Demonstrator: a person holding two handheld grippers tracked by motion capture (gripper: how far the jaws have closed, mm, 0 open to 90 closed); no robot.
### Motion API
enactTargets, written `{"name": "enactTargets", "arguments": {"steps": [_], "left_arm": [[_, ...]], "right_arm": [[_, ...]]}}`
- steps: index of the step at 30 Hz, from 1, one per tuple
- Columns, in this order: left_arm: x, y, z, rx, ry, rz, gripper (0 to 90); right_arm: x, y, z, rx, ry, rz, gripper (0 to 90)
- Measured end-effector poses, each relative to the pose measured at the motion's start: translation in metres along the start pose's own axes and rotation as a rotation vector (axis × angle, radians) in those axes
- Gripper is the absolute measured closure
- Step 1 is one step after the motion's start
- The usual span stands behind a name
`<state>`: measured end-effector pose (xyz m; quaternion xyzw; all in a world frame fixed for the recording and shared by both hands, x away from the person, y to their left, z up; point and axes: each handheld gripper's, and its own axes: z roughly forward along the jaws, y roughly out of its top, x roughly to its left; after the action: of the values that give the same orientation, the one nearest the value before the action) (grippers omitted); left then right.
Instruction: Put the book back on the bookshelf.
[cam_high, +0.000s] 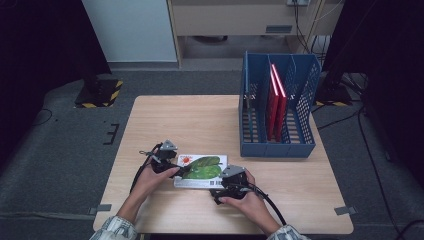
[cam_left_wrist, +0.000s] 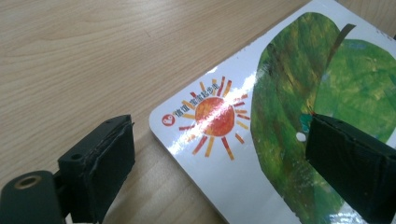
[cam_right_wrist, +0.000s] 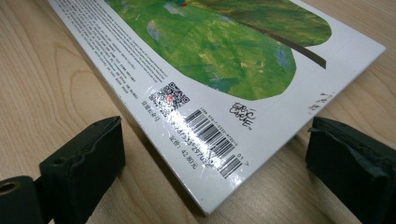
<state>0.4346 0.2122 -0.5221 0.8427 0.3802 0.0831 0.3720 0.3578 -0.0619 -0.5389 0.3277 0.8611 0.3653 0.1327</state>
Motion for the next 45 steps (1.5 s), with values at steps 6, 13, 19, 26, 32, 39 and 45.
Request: {"name": "enactTargets", "arguments": {"steps": [6, 13, 19, 26, 32, 39, 45], "left_arm": [[0.0024, 0.0004, 0.0044, 0.025, -0.012, -0.017, 15.1], [0.0005, 0.0002, 0.0041, 0.024, -0.005, -0.020, 18.0], [0.0003, -0.0005, 0.0041, 0.017, -0.003, -0.016, 18.7], [0.0009, -0.0025, 0.0048, -0.009, -0.009, -0.031, 19.1], [0.0011, -0.0023, 0.0046, -0.015, 0.005, -0.039, 21.2], [0.0002, -0.0009, 0.0012, -0.005, 0.021, -0.057, 26.1], [-0.0004, 0.0005, 0.0000, -0.007, 0.021, -0.073, 26.2]], "right_arm": [[0.0000, 0.0023, 0.0028, 0.013, -0.002, 0.001, 0.5], [0.0010, 0.0032, 0.0024, 0.027, 0.001, 0.000, 0.3], [0.0026, 0.0024, 0.0022, 0.022, -0.005, 0.004, 0.2], [0.0029, 0.0030, 0.0025, 0.025, -0.006, 0.006, 0.2], [0.0039, 0.0032, 0.0038, 0.015, -0.016, 0.016, 0.1], [0.0046, 0.0039, 0.0044, 0.016, -0.024, 0.023, 0.1], [0.0052, 0.0040, 0.0050, 0.013, -0.032, 0.028, 0.1]]}}
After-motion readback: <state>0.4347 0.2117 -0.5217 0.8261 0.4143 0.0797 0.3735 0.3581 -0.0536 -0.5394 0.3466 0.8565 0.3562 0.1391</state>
